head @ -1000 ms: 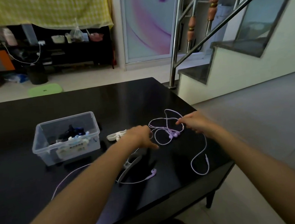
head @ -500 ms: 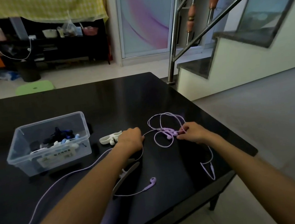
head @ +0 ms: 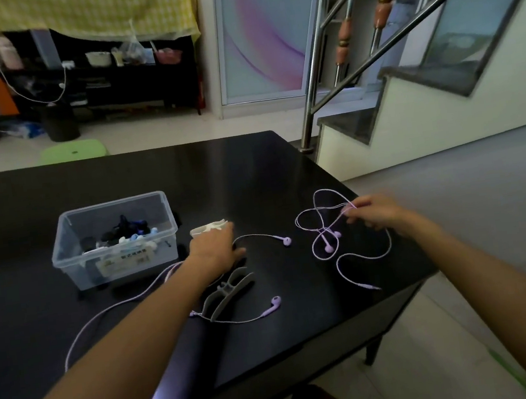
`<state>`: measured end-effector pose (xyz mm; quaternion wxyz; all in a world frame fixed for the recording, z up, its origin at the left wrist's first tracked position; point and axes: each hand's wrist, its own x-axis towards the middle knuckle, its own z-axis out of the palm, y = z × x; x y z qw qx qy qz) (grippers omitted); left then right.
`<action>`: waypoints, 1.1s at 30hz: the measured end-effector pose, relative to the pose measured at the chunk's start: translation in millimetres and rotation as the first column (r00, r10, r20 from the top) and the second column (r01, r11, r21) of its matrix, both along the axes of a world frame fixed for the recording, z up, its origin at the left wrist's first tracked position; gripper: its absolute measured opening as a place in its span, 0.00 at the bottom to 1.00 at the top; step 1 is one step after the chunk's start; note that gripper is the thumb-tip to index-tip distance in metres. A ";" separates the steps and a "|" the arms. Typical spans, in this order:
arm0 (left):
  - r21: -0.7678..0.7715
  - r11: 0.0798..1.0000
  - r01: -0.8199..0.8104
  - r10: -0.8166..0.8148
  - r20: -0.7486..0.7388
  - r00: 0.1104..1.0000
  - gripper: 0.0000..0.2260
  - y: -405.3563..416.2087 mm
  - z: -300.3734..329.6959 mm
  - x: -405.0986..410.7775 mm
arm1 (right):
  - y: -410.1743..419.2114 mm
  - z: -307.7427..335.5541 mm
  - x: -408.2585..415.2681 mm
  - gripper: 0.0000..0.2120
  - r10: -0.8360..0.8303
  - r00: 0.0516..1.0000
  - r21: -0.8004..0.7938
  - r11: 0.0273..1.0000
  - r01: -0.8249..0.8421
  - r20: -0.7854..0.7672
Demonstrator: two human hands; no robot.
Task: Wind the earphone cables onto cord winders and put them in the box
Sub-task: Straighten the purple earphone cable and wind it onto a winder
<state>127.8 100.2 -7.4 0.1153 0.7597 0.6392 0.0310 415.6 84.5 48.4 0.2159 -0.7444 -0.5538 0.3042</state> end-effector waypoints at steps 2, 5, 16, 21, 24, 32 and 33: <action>-0.023 1.000 0.010 -0.012 -0.048 0.999 0.17 -1.0 -0.1 8.0 | 3.8 9.4 -7.0 0.06 0.009 0.999 0.060 0.998 -0.007 -0.033; -0.062 0.998 -0.002 0.001 -0.025 1.000 0.14 3.3 -0.1 7.3 | 22.8 21.2 -17.7 0.06 -0.067 0.985 0.256 0.961 0.106 -0.156; -0.114 0.990 0.089 -0.064 0.210 0.976 0.14 3.2 41.5 -36.0 | 59.4 -34.9 -33.0 0.36 0.051 0.963 -0.174 0.985 -0.004 0.265; -0.101 0.990 0.094 -0.097 -0.028 0.995 0.13 -23.5 57.3 -56.5 | 24.5 7.7 -67.6 0.36 0.136 0.717 -0.056 0.989 -0.134 0.684; -0.129 0.988 0.079 -0.068 0.083 0.994 0.09 -39.0 65.2 -74.8 | -12.2 29.9 -111.6 0.20 0.269 0.821 0.031 0.944 -0.328 0.504; 0.252 0.963 -0.098 0.097 0.015 0.995 0.13 -107.0 87.3 -118.5 | -85.7 6.7 -223.1 0.08 0.692 0.688 -0.219 0.722 -0.657 0.219; 0.255 0.961 -0.111 0.105 0.035 0.994 0.11 -118.2 85.3 -122.5 | -86.7 -2.0 -227.6 0.08 0.661 0.694 -0.209 0.749 -0.628 0.285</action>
